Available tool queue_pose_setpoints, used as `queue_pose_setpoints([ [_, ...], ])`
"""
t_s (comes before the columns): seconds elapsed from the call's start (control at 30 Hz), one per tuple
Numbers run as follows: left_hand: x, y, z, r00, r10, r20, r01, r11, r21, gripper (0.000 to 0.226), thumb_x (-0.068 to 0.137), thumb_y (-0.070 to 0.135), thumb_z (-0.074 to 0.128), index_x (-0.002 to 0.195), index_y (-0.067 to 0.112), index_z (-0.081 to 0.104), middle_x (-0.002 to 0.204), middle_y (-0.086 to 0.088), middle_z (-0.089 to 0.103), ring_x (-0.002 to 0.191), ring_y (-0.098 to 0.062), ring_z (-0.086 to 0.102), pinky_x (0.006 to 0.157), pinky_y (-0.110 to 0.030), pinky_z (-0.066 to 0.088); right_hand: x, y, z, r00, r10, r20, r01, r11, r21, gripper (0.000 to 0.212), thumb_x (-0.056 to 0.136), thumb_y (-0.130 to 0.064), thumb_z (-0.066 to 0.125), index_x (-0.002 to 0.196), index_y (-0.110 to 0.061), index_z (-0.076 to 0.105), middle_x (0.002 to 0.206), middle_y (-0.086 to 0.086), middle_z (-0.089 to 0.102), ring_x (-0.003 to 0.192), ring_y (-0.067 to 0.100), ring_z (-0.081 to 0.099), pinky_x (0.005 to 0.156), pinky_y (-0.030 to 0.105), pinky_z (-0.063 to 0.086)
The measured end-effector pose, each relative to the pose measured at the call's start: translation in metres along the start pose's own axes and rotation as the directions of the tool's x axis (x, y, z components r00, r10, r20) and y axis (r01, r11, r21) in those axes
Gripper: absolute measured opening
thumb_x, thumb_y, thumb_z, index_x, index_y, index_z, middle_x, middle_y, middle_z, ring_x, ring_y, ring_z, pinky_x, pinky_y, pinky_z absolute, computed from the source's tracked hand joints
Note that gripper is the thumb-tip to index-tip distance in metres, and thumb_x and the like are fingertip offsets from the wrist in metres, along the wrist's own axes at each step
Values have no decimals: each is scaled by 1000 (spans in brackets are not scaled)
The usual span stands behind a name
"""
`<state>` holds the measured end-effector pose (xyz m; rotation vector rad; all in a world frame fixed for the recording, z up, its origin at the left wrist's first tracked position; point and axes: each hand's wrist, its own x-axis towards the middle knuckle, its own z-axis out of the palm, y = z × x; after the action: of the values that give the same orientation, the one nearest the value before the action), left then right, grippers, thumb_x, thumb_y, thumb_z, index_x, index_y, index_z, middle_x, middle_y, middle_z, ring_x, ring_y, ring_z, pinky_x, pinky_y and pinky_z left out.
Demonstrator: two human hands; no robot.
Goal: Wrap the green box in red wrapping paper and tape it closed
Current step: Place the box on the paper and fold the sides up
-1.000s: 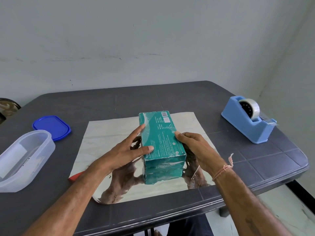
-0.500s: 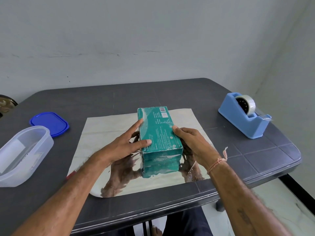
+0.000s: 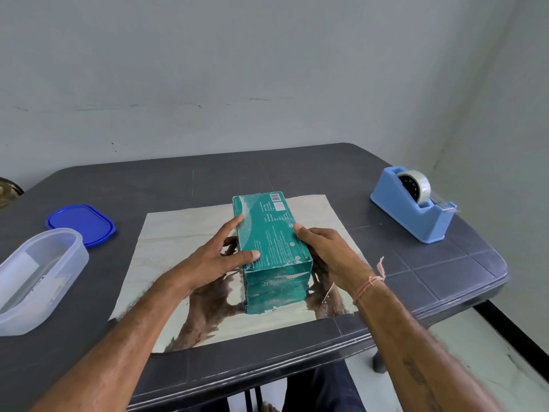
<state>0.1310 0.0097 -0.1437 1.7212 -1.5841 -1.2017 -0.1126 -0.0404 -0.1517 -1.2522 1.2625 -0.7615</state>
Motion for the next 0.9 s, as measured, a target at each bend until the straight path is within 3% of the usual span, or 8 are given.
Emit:
queue_pose_setpoints([
  [0.1, 0, 2, 0, 1000, -5, -1, 5, 1000, 3, 98, 82, 58, 71, 155, 56, 6, 168, 8, 26, 150, -30, 36, 119, -58, 30, -3, -5, -18, 996, -52, -70, 49, 998, -42, 48, 92, -52, 64, 114, -9, 68, 115, 7, 74, 108, 29, 70, 97, 40, 55],
  [0.23, 0, 1, -1, 1000, 2, 8, -2, 1000, 8, 99, 80, 60, 71, 155, 56, 7, 167, 6, 28, 149, -30, 37, 120, -58, 30, -1, -3, -56, 925, -100, -366, -56, 918, -391, 69, 87, -51, 75, 140, -14, 52, 143, 8, 55, 126, 28, 56, 107, 43, 47],
  [0.33, 1, -1, -4, 1000, 15, 20, -15, 1000, -7, 99, 79, 62, 72, 155, 57, 9, 165, 5, 32, 147, -30, 40, 121, -60, 30, 5, -4, -69, 944, 49, -326, -157, 936, -314, 78, 85, -41, 80, 146, -12, 43, 142, 11, 53, 122, 30, 58, 102, 44, 52],
  [0.43, 3, -4, -6, 999, 26, 27, -26, 999, -22, 99, 78, 62, 73, 155, 56, 11, 163, 4, 35, 146, -28, 41, 121, -59, 30, 11, -9, -71, 955, 131, -268, -175, 973, -148, 78, 85, -29, 82, 146, -7, 39, 124, 17, 59, 94, 24, 65, 78, 36, 59],
  [0.5, 4, -6, -7, 999, 36, 32, -34, 998, -43, 101, 76, 65, 75, 154, 58, 12, 161, 4, 38, 144, -27, 43, 121, -57, 30, 18, -6, -71, 937, 101, -335, -177, 963, -204, 75, 84, -30, 83, 143, -5, 43, 118, 15, 60, 89, 22, 65, 79, 36, 59],
  [0.63, 6, -8, -7, 998, 37, 42, -34, 998, -58, 102, 76, 65, 77, 154, 57, 12, 161, 5, 38, 144, -27, 42, 121, -55, 30, 30, -1, -62, 905, -20, -426, -272, 741, -614, 66, 81, -45, 82, 130, -10, 55, 129, 12, 58, 116, 30, 56, 99, 47, 51],
  [0.77, 6, -9, -7, 998, 51, 49, -48, 996, -70, 112, 63, 75, 77, 153, 60, 12, 161, 5, 39, 142, -28, 47, 120, -59, 31, 35, -9, -54, 930, 22, -366, -215, 842, -495, 37, 85, -35, 81, 99, -8, 60, 97, 10, 66, 86, 23, 66, 71, 36, 56],
  [0.9, 6, -10, -7, 998, 51, 47, -48, 996, -74, 115, 59, 80, 78, 152, 62, 12, 162, 5, 38, 142, -28, 46, 120, -59, 32, 40, -9, -60, 931, 9, -364, -222, 807, -548, 33, 85, -37, 80, 80, -11, 62, 82, 8, 64, 79, 21, 62, 81, 40, 55],
])
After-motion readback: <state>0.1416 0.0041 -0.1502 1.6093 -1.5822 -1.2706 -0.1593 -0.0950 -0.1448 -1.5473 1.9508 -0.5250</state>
